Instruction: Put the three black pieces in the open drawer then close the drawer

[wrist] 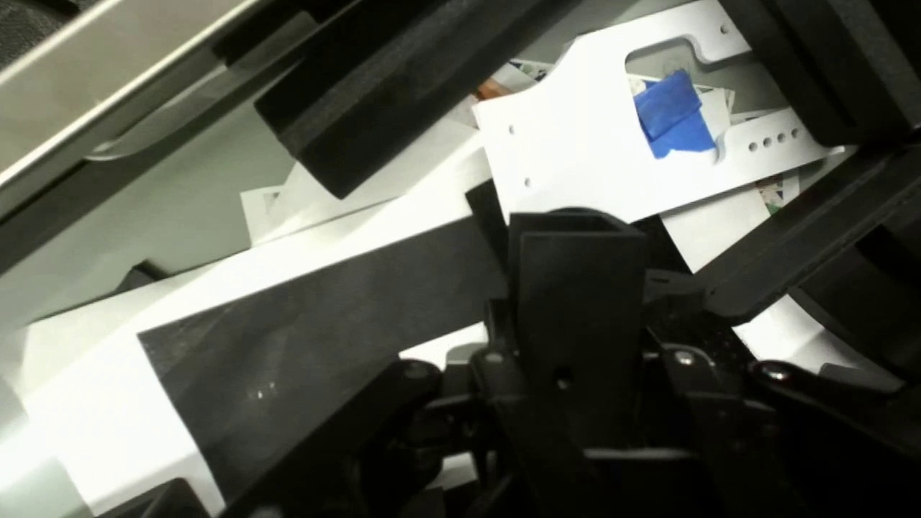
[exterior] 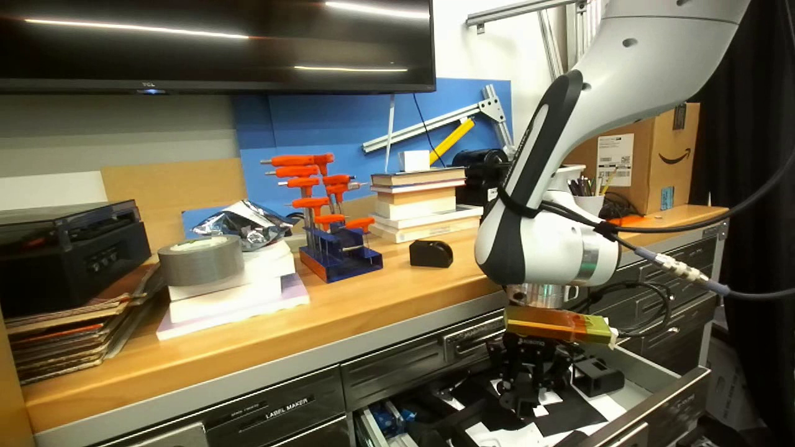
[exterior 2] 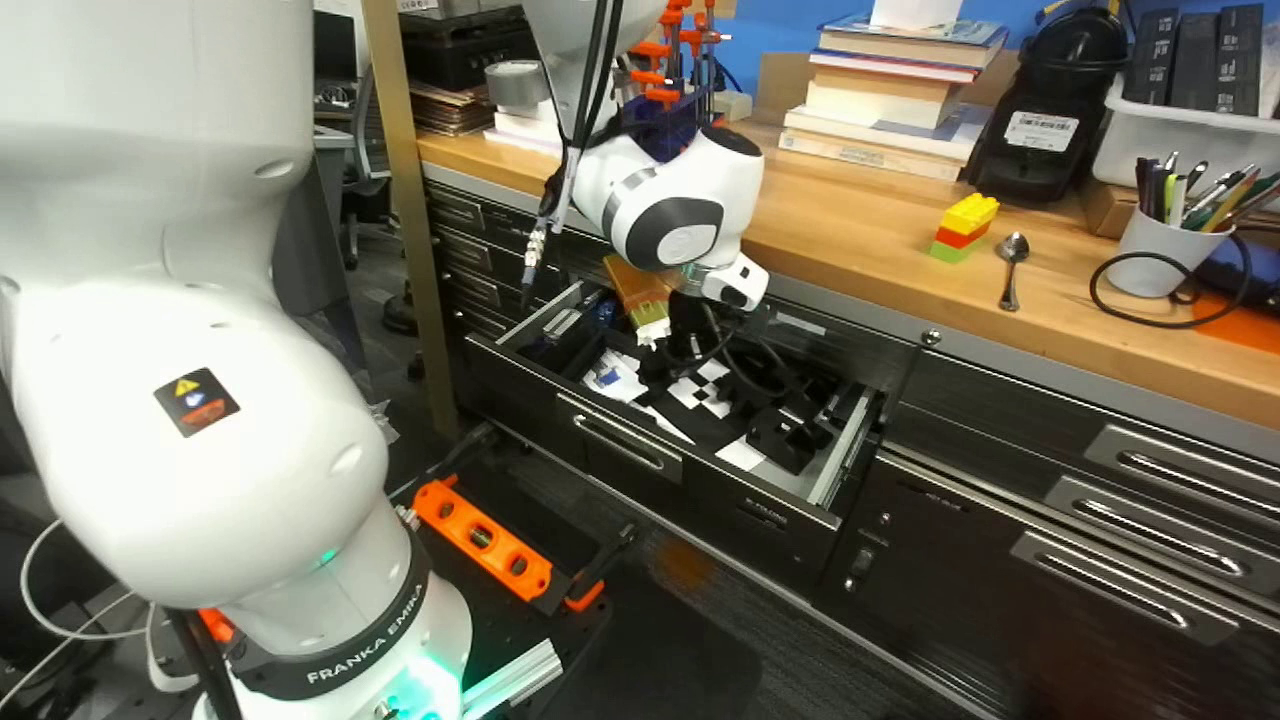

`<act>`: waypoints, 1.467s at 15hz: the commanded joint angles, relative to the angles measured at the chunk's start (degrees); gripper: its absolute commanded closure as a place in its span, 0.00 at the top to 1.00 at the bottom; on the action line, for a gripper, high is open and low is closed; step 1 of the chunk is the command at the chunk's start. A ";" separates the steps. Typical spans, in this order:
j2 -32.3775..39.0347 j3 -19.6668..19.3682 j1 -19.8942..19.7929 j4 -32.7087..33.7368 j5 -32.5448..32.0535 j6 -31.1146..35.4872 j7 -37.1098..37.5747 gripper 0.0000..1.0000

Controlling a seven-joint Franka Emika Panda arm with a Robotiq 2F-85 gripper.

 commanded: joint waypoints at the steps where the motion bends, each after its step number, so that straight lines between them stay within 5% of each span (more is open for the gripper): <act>1: 2.38 1.16 -0.68 1.97 1.82 2.89 -1.30 0.68; 7: 2.38 1.75 -1.34 2.22 2.13 3.55 -1.41 0.99; 19: -17.10 0.77 0.61 -12.75 2.32 5.31 0.07 1.00; 22: -22.95 0.82 1.93 -15.73 2.64 10.47 1.61 1.00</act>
